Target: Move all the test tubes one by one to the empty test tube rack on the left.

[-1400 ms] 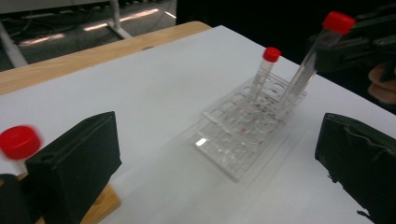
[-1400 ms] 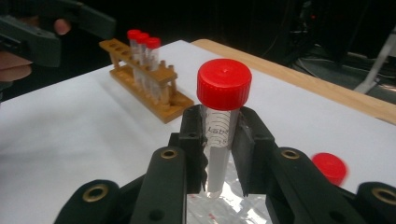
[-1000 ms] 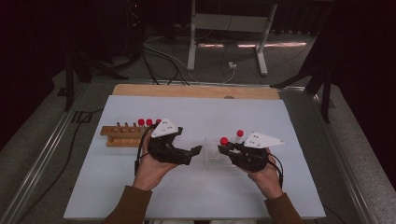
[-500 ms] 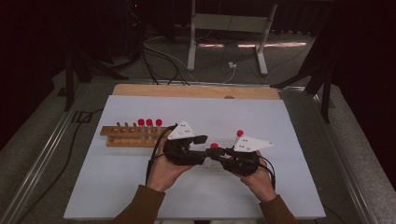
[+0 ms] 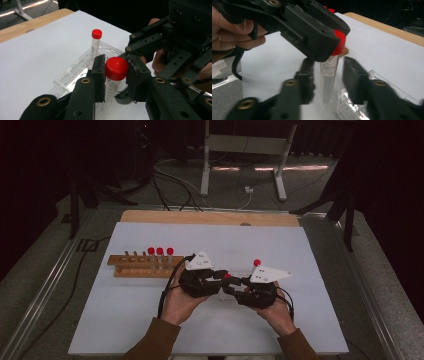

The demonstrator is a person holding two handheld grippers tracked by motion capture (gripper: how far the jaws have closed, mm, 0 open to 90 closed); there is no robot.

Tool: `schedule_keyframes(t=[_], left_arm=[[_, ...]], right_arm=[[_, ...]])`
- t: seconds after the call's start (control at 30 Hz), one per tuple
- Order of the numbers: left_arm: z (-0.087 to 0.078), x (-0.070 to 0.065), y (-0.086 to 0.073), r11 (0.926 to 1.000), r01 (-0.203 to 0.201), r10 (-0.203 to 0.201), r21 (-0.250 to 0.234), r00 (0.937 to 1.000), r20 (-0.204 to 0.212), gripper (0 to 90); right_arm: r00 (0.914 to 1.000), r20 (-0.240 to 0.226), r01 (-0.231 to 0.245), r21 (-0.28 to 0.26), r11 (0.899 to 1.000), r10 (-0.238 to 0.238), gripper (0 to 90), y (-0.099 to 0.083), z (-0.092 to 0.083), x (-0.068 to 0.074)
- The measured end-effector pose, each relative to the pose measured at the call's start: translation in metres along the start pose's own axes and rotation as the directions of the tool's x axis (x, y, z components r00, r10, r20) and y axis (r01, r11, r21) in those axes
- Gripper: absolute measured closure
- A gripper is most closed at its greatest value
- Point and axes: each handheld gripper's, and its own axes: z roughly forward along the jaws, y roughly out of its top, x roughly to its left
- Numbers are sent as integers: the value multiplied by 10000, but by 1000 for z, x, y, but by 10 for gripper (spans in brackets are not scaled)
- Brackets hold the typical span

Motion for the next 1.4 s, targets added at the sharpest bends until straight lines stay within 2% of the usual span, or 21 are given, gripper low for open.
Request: schedule_keyframes(t=[0.13, 0.3, 0.57, 0.77, 1.0, 1.23, 1.4], left_arm=[[-3, 2, 0, 10000, 44, -45, -53, 9999, -163, 709], [-9, 9, -2, 9996, 200, -210, -205, 9986, -478, 709], [-25, 22, -5, 9978, 526, -565, -406, 9934, -996, 709], [-41, 35, -7, 9952, 807, -878, -555, 9861, -1411, 709], [-62, 51, -10, 9926, 996, -1115, -698, 9745, -1945, 708], [-86, 67, -13, 9902, 1084, -1278, -878, 9574, -2589, 708], [-102, 76, -17, 9898, 1095, -1332, -911, 9385, -3186, 708]], right_arm=[[10000, 37, -52, 58, 10000, 51, 365, 0, 1, -1], [9993, 374, -86, 133, 9999, 81, 187, -1, 1, -3], [9972, 673, -333, 57, 9994, 328, 51, -2, -2, -10], [9963, 742, -425, -56, 9991, 428, 11, -3, -4, -13], [9953, 813, -516, -206, 9985, 531, 0, -3, -7, -15], [9945, 898, -511, -278, 9983, 535, 0, -3, -9, -16], [9944, 886, -548, -405, 9977, 582, 0, -1, -12, -17]])
